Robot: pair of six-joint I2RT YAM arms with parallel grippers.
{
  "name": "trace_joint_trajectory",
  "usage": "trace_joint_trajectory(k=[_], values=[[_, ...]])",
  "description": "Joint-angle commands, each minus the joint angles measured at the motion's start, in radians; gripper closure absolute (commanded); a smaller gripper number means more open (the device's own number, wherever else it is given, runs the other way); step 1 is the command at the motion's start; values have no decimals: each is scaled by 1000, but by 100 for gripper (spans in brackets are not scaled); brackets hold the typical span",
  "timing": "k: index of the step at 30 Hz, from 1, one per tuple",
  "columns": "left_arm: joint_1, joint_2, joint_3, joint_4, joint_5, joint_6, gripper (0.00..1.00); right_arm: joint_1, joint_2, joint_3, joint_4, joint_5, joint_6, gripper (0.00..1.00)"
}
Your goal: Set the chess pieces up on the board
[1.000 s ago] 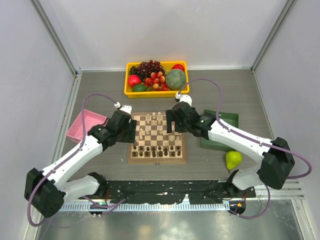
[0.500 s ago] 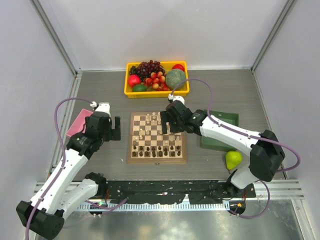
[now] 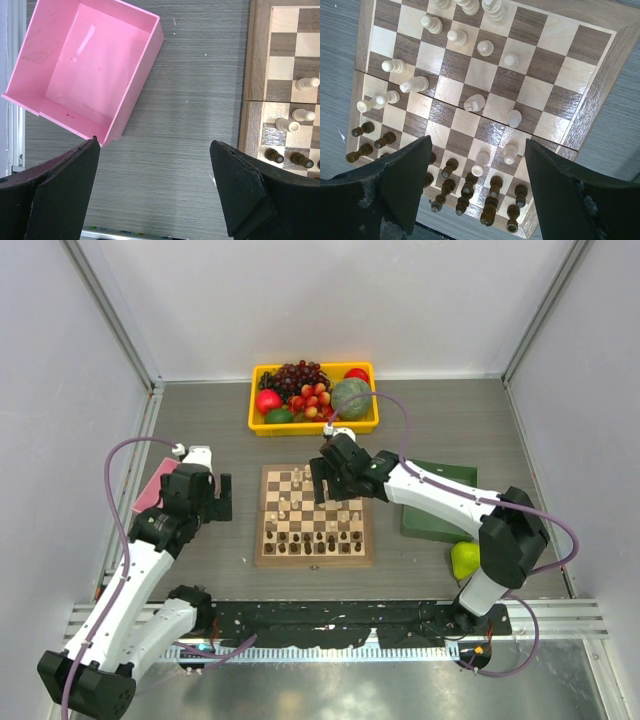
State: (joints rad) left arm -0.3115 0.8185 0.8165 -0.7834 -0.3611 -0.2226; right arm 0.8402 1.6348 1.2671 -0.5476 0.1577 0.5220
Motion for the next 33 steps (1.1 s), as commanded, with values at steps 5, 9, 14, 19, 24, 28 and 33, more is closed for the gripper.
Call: trace_joint_trajectory(k=[5, 9, 14, 19, 24, 28, 33], values=[[23, -16, 0, 27, -44, 14, 0, -4, 25, 83, -8, 9, -14, 19], [23, -21, -7, 10, -79, 6, 0, -4, 43, 104, -11, 11, -16, 21], [23, -28, -8, 13, -96, 5, 1, -4, 62, 135, -23, 48, -20, 25], [25, -28, -5, 10, -101, 5, 0, -19, 53, 159, -35, 95, -30, 24], [23, -28, -4, 7, -107, 8, 1, -33, 40, 158, -38, 111, -28, 24], [23, -25, -5, 7, -104, 9, 0, -35, 30, 150, -45, 96, -22, 24], [23, -18, -2, 9, -101, 11, 0, -26, 28, 129, -28, 28, -11, 23]])
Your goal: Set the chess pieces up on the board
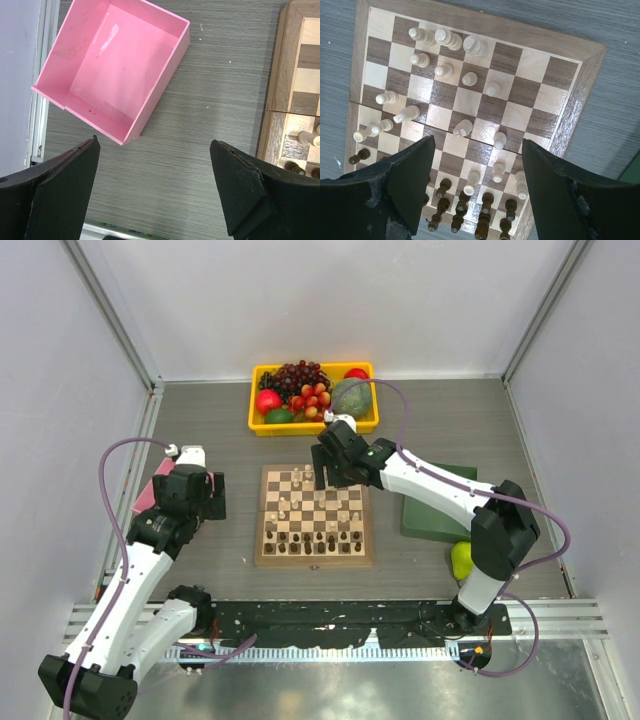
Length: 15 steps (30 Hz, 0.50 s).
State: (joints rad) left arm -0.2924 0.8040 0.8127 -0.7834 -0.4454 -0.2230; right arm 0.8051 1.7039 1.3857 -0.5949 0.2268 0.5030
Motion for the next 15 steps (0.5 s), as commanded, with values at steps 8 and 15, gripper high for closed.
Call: trace_joint_trajectory(k=[8, 15], values=[[4, 1, 5, 6, -16, 13, 1, 51, -6, 42, 26, -66, 8, 24], [4, 12, 6, 6, -10, 16, 0, 48, -70, -19, -25, 80, 22, 24]])
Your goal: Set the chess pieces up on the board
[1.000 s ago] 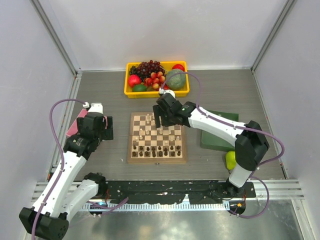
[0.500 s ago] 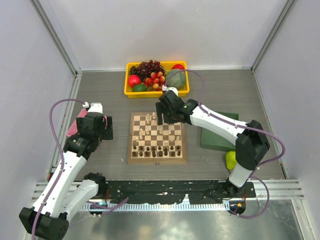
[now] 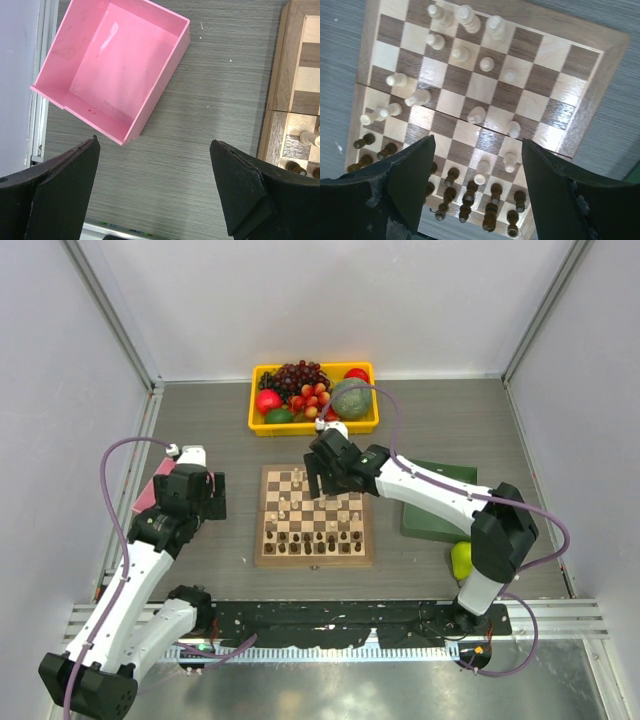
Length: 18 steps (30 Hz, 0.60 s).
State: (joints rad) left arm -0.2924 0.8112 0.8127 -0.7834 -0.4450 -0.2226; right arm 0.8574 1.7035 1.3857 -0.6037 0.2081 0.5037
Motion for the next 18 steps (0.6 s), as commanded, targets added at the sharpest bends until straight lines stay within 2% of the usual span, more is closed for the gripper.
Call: trace_joint_trajectory(k=[1, 9, 18], values=[[4, 5, 6, 4, -11, 16, 0, -6, -80, -30, -16, 103, 25, 24], [6, 9, 9, 3, -9, 17, 0, -20, -203, -198, -21, 74, 110, 27], [4, 14, 9, 1, -1, 19, 1, -34, -170, -229, -61, 37, 144, 41]])
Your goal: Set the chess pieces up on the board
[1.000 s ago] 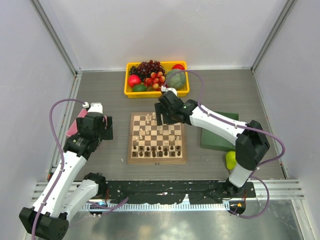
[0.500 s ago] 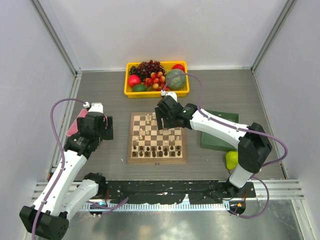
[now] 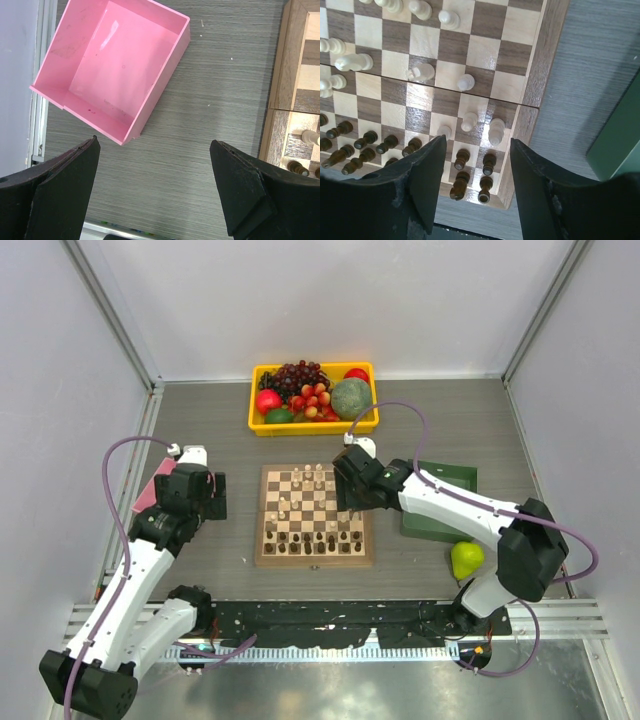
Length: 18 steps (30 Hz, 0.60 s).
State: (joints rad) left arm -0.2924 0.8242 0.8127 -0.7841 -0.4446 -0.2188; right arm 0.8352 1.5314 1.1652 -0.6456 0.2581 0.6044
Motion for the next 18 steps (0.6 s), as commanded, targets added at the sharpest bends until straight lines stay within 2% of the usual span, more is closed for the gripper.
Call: trace_joint_trajectory(k=[1, 18], values=[[6, 1, 11, 0, -3, 15, 0, -15, 6, -13, -17, -25, 49, 43], [4, 13, 11, 2, 4, 18, 0, -18, 52, -47, 3, -48, 55, 58]])
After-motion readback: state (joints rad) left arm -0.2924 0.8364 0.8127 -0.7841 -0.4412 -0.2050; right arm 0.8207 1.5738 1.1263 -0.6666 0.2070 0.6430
